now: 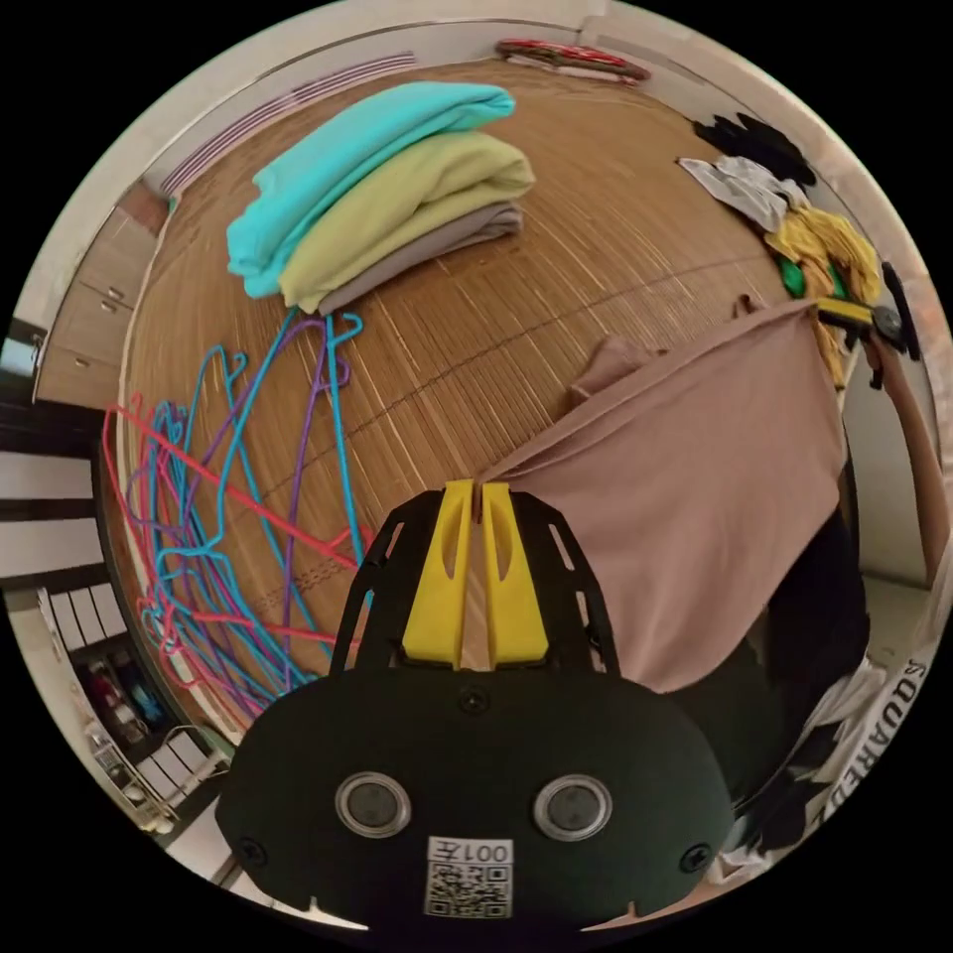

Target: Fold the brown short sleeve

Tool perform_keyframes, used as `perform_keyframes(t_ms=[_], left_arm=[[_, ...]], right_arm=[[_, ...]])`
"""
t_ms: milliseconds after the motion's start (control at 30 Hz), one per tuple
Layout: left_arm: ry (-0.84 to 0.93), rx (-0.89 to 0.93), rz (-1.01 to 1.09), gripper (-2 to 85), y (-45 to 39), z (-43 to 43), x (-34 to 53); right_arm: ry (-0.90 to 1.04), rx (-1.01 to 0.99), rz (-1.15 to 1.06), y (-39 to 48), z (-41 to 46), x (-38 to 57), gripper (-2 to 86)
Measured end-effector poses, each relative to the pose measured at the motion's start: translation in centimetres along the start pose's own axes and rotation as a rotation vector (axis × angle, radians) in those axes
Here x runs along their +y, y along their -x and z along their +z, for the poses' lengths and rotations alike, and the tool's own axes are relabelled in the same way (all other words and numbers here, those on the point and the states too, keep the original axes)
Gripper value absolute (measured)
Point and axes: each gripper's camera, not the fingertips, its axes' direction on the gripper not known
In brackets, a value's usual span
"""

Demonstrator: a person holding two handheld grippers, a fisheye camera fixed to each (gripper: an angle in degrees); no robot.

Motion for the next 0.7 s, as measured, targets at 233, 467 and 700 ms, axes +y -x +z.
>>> perform_keyframes(t_ms=[233,467,700], left_arm=[[-0.054,-0.181,-0.11,0.3,3.2,-1.0,-3.3],[-0.067,-0.168,-0.062,-0.9,2.5,-2.0,-2.5],[-0.078,0.025,0.394,0.6,-7.5,-2.5,5.3]], right_arm=[[0.003,0.061,0.066,-2.0,1.2,-3.1,6.1],[-0.076,0.073,0.068,-1.3,-0.6,-2.6,2.6],[-0.174,-0.156,-0.296,5.2,-3.4,4.8,3.8]])
